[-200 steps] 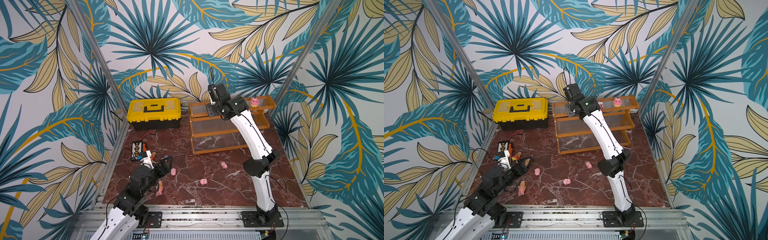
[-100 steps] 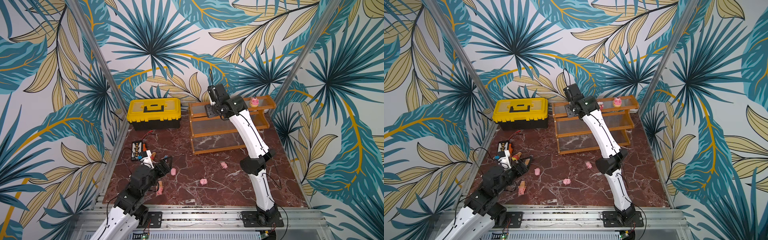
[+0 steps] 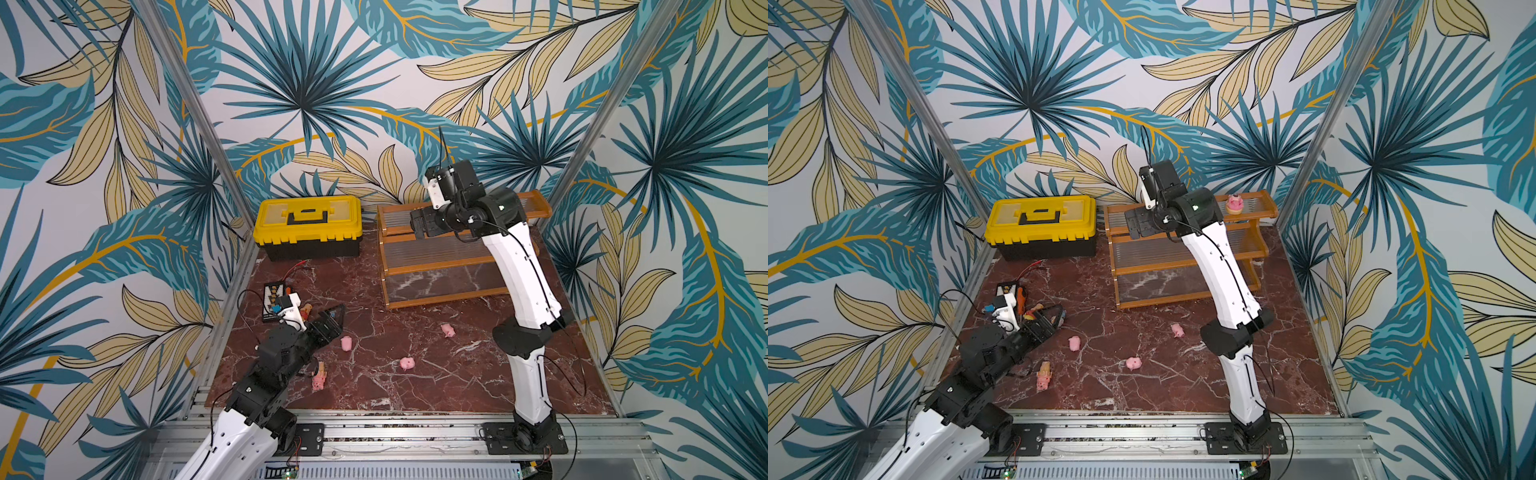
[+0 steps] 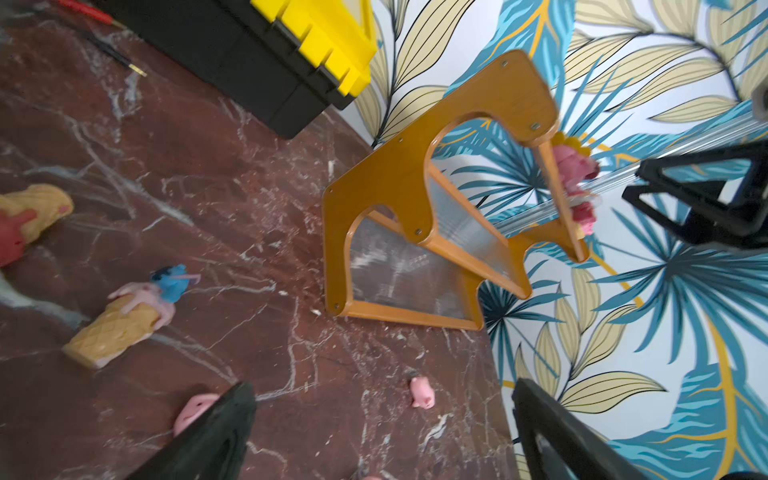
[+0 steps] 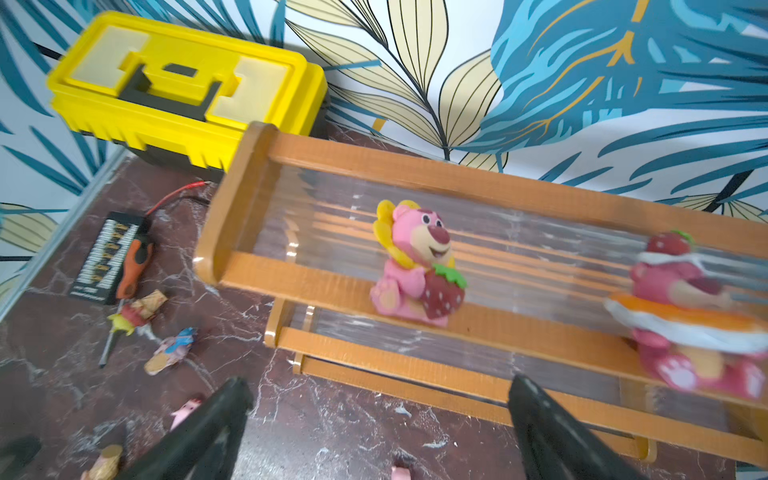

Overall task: Organize plastic toys on shelves
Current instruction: Place the plastic toy on the shelf, then pick up the plastic toy at the center of the board.

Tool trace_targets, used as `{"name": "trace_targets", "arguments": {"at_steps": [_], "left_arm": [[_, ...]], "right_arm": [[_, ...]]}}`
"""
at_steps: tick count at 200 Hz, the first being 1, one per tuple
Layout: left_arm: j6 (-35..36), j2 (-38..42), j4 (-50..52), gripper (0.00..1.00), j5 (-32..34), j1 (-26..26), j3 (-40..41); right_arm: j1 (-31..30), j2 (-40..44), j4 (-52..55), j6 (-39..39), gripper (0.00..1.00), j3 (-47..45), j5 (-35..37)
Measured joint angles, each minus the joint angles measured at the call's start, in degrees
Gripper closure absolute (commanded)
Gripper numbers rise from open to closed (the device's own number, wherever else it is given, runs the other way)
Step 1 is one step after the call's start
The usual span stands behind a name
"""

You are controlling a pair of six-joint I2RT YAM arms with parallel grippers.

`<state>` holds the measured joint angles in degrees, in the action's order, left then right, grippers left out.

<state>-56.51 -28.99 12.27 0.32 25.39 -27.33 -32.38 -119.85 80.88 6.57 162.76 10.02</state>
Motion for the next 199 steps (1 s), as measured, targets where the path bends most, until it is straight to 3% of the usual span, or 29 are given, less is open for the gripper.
{"name": "trace_targets", "arguments": {"at_steps": [31,46,87,111,153,199], "left_arm": [[-2.25,-7.13,-0.50,0.00,0.96,0.00,-12.70],[-4.17,-10.67,-0.22,0.00,1.40,0.00,-19.37],[-13.03,-21.84,6.54,0.00,1.14,-0.04,-38.69],[-17.18,-28.20,8.37,0.00,-0.81,0.44,-50.58],[-20.92,-32.83,4.31,0.00,-1.01,3.89,-61.72],[-22.88,-34.86,-3.45,0.00,-1.31,7.34,-63.63]], "right_arm": [[-1.90,12.85,-1.64,-0.09,0.01,-11.56,-1.60],[-2.34,22.58,-7.28,0.35,0.01,-26.43,-2.49],[-2.29,54.99,-34.05,6.34,0.01,-78.62,-3.67],[-2.27,69.66,-42.73,11.34,0.01,-97.26,-2.56],[-2.27,85.07,-49.90,16.68,0.01,-112.63,0.74],[-2.27,86.29,-54.77,17.68,0.01,-115.93,2.19]]}}
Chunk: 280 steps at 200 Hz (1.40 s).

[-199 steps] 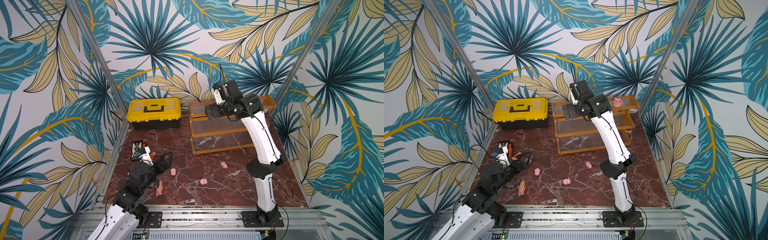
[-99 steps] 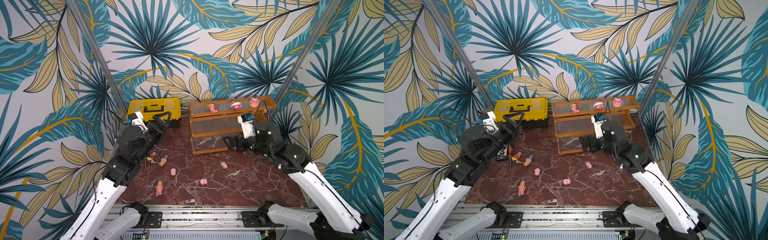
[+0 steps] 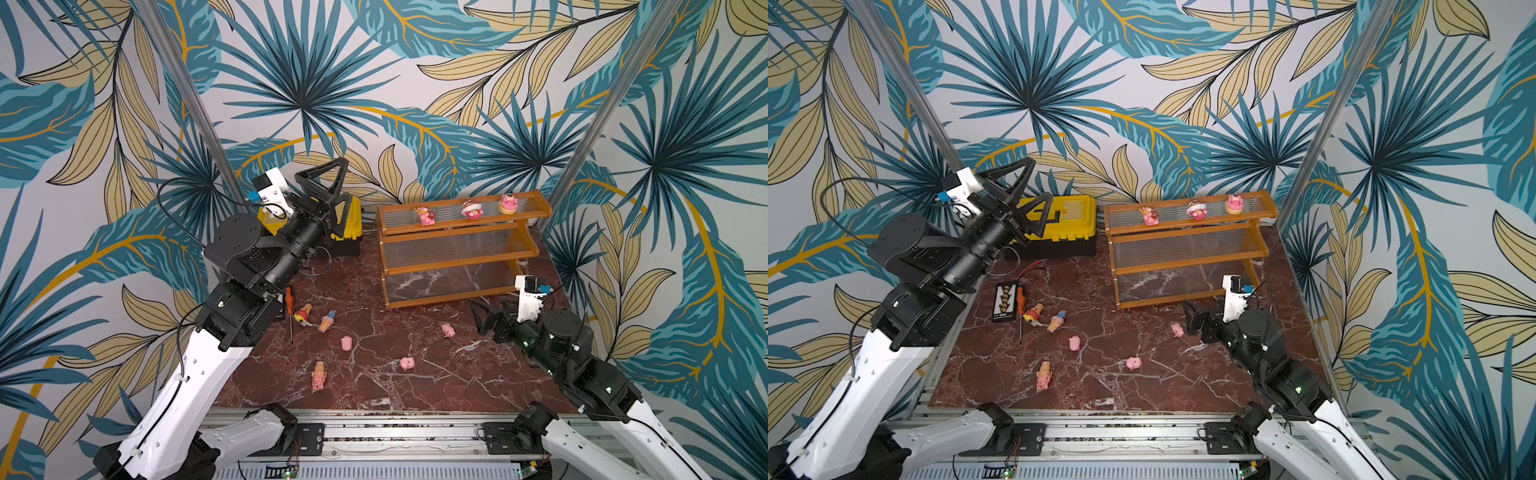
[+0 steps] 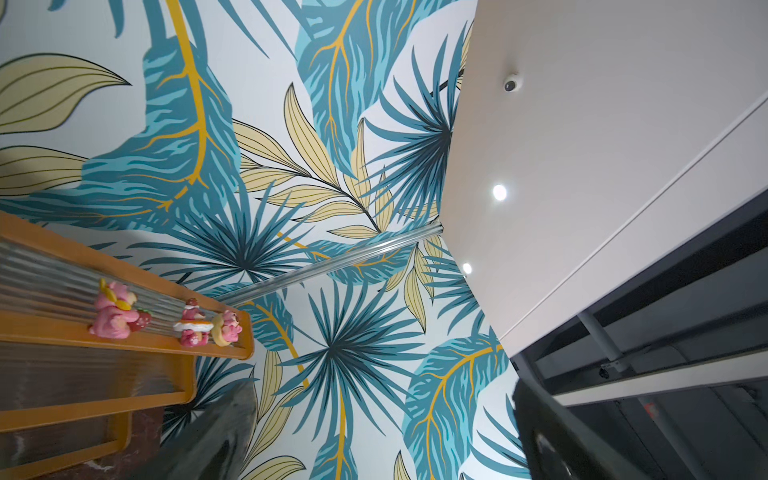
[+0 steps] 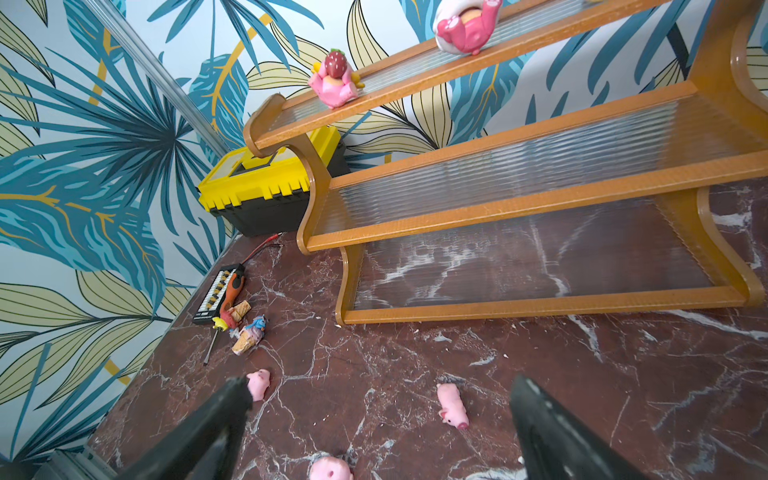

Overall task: Organize plastic toys on shelves
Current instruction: Pick up the plastic toy at the center of the board.

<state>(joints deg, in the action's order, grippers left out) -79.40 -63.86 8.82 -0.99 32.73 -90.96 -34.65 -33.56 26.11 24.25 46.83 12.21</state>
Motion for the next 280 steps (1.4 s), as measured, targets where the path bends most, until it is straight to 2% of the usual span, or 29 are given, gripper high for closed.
{"name": "trace_targets", "arguments": {"at_steps": [66,100,121,140,163,199,226,253,280], "left_arm": [[0.39,-1.51,-12.13,0.00,-3.13,1.27,-0.15],[1.81,1.31,-17.33,0.00,-2.16,1.27,2.56],[5.75,2.38,-16.15,0.00,-1.84,1.25,1.42],[11.17,2.47,-10.88,0.00,-3.37,1.25,-2.03],[16.98,4.90,-3.52,0.00,-6.34,1.25,-1.55],[25.75,10.23,8.79,0.00,-13.99,1.25,7.72],[29.83,13.42,12.48,0.00,-18.45,1.25,20.94],[32.17,17.57,16.22,0.00,-16.15,1.25,33.18],[34.12,23.56,17.40,0.00,-10.25,1.25,39.58]], "right_arm": [[0.00,1.49,-3.23,1.42,0.01,-4.00,1.33],[0.00,2.86,-3.13,1.57,0.01,-5.49,2.60],[0.00,3.34,-3.17,1.49,0.01,-6.49,2.89],[0.00,3.19,-3.08,1.20,0.01,-7.61,2.49],[0.00,1.62,-2.47,0.35,0.01,-9.25,0.72],[0.00,-3.34,-2.69,-0.33,0.01,-14.47,-2.45],[0.00,-8.61,-4.70,-0.20,0.01,-18.05,-5.57],[0.85,-14.19,-5.68,0.63,0.06,-18.60,-8.09],[5.60,-21.40,-7.48,1.18,0.20,-18.53,-11.91]]}}
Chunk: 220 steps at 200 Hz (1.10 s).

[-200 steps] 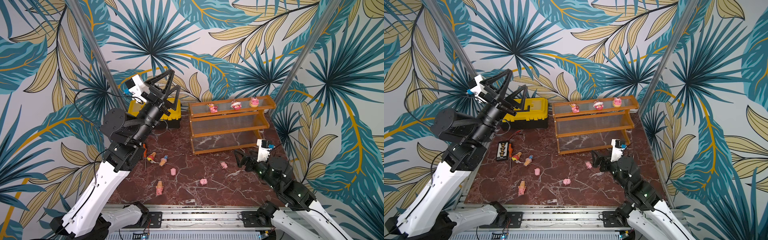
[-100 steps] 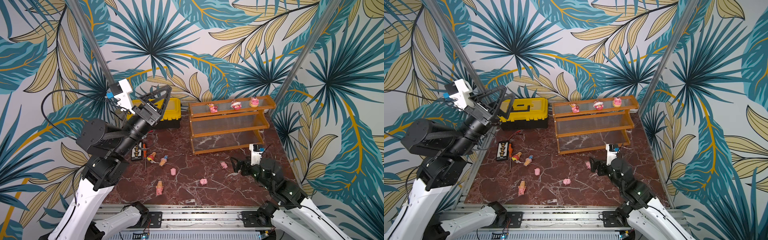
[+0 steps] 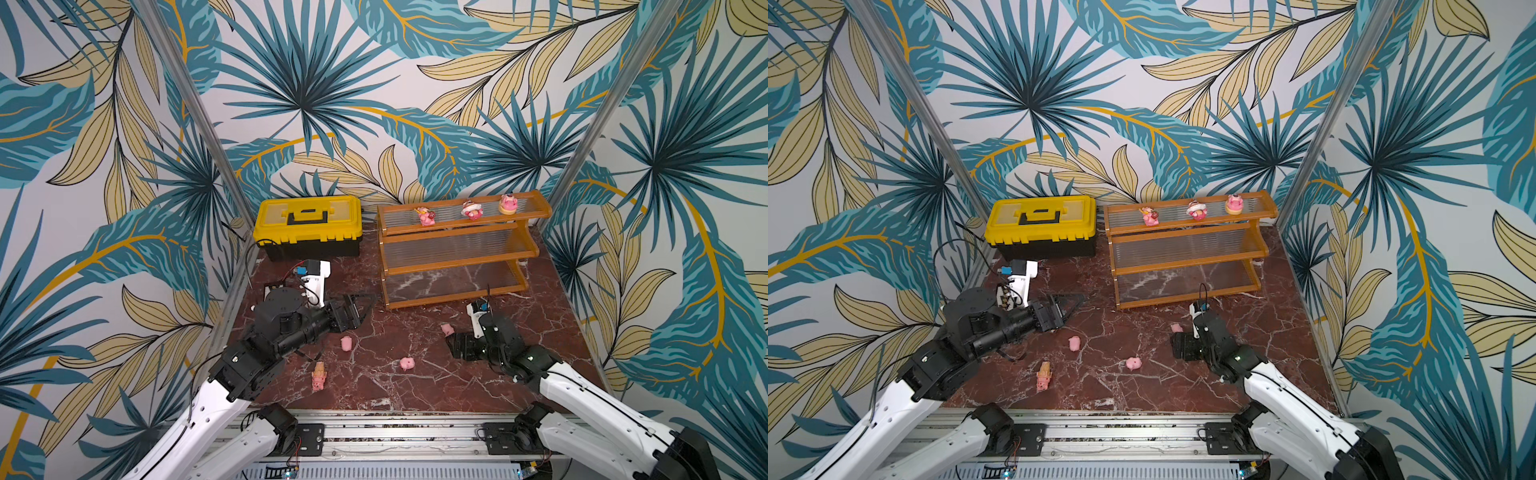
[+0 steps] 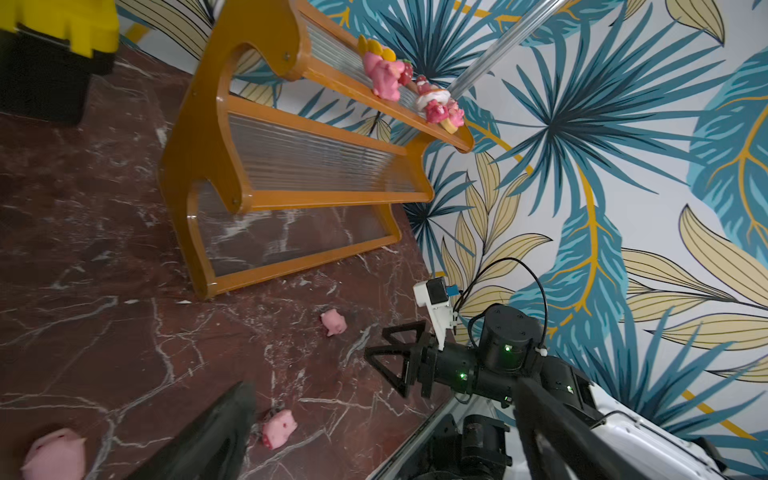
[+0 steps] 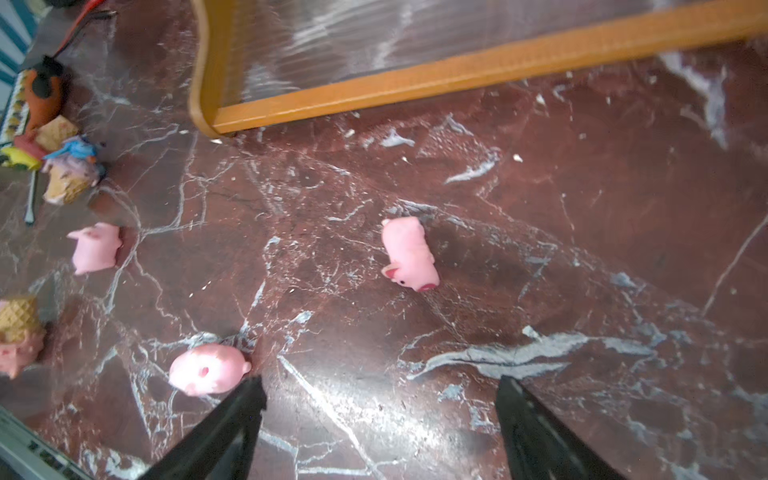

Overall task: Organize plastic toys on shelves
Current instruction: Pick up the plastic toy at the center of the board.

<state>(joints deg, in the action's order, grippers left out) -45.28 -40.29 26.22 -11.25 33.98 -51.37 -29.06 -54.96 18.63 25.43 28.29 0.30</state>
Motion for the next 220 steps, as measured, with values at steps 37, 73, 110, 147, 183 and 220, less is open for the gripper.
{"name": "trace_targets", "arguments": {"at_steps": [37,73,110,147,183,220], "left_arm": [[0.57,4.96,-4.20,0.00,6.47,0.00,12.26],[-2.82,6.01,-9.60,0.00,9.94,-0.04,22.99],[-4.48,7.08,-13.77,0.00,12.07,-0.07,24.44],[-4.76,6.97,-16.09,0.00,12.59,-0.50,24.65],[-5.27,5.25,-17.75,0.00,12.28,-1.31,24.92],[-5.25,2.69,-19.30,0.00,10.49,-2.97,24.92]], "right_arm": [[2.91,-11.65,-2.56,-1.40,0.32,1.20,-6.01],[6.05,-17.66,-4.09,-3.04,0.45,4.85,-8.13],[7.98,-23.85,-6.08,-4.96,0.46,8.85,-9.84],[8.02,-28.20,-7.45,-6.25,0.49,10.54,-10.93],[8.09,-31.67,-6.34,-7.98,0.58,12.57,-10.82],[8.09,-31.87,-4.96,-8.57,0.69,13.51,-10.86]]}}
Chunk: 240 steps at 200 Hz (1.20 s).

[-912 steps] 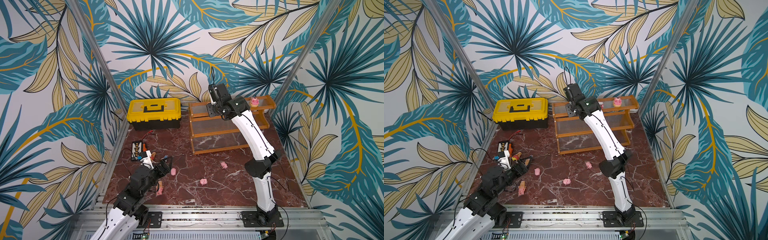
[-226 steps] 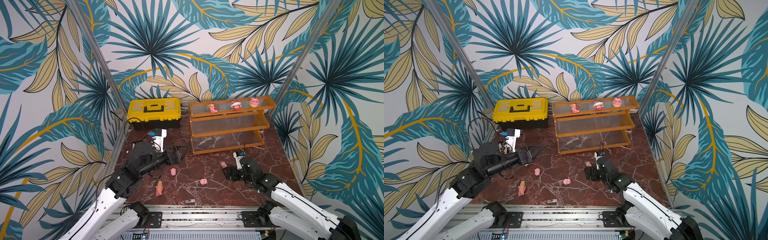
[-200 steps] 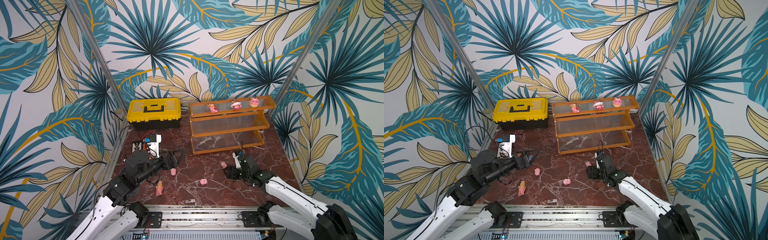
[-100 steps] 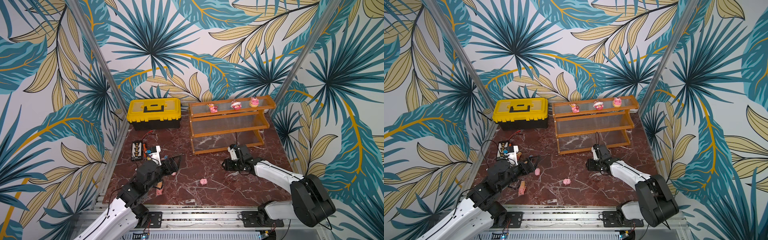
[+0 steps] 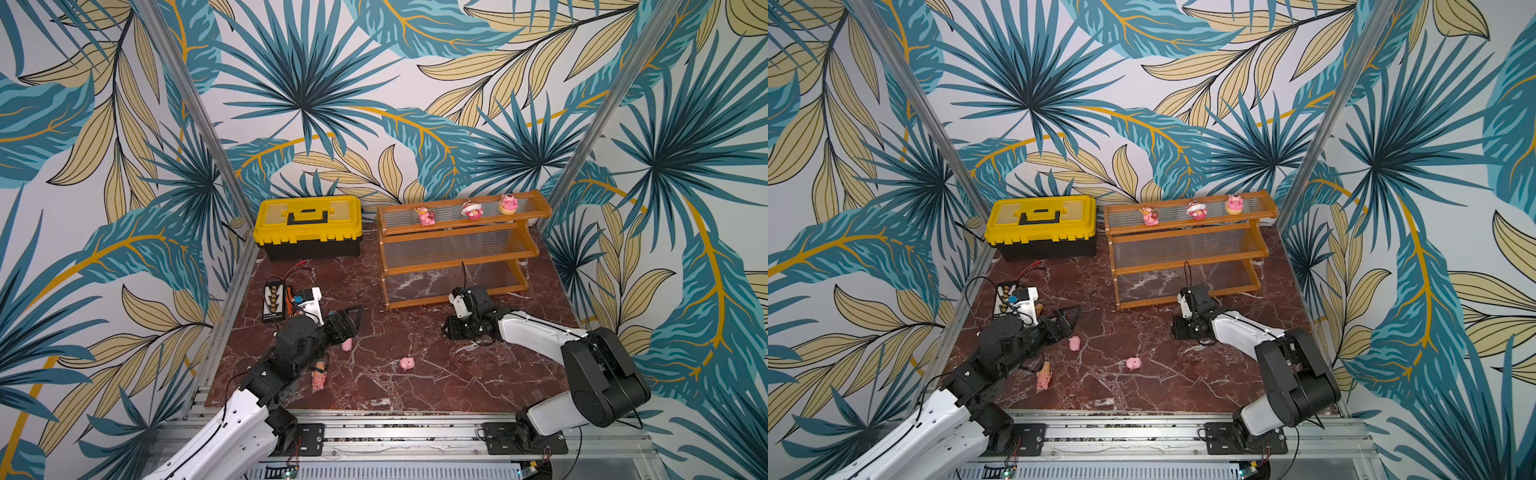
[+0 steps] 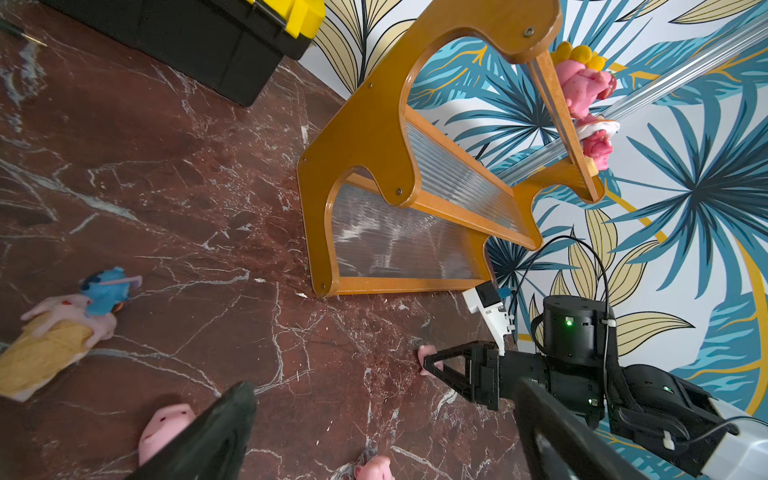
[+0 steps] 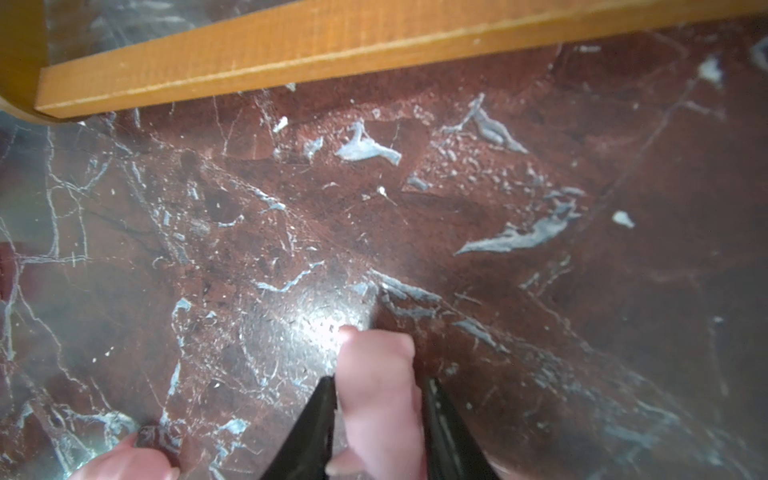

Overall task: Organize plastic toys on shelves
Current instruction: Pick up the plastic toy at the center of the board, then place the plastic toy on the shelf.

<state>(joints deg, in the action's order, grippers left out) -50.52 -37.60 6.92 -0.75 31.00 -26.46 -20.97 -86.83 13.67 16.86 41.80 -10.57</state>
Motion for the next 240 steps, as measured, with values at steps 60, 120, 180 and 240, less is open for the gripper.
{"name": "trace_targets", "arguments": {"at_steps": [60,120,180,240], "left_arm": [[1.18,-4.46,-3.28,0.00,-4.92,-1.70,-0.02],[7.19,-12.52,-6.64,0.02,-18.08,-1.95,-1.05],[11.78,-25.09,-8.83,0.14,-34.62,-0.17,-8.87],[12.15,-32.76,-10.40,0.20,-42.93,5.11,-12.20]], "right_arm": [[0.00,1.29,0.35,-0.81,0.79,-0.22,-1.46],[-1.20,20.50,-5.01,-4.96,0.79,-7.10,-10.43],[-13.11,30.99,-4.81,-18.38,0.80,-6.34,-13.11],[-18.58,28.20,2.16,-30.36,0.80,-1.31,-10.82]]}}
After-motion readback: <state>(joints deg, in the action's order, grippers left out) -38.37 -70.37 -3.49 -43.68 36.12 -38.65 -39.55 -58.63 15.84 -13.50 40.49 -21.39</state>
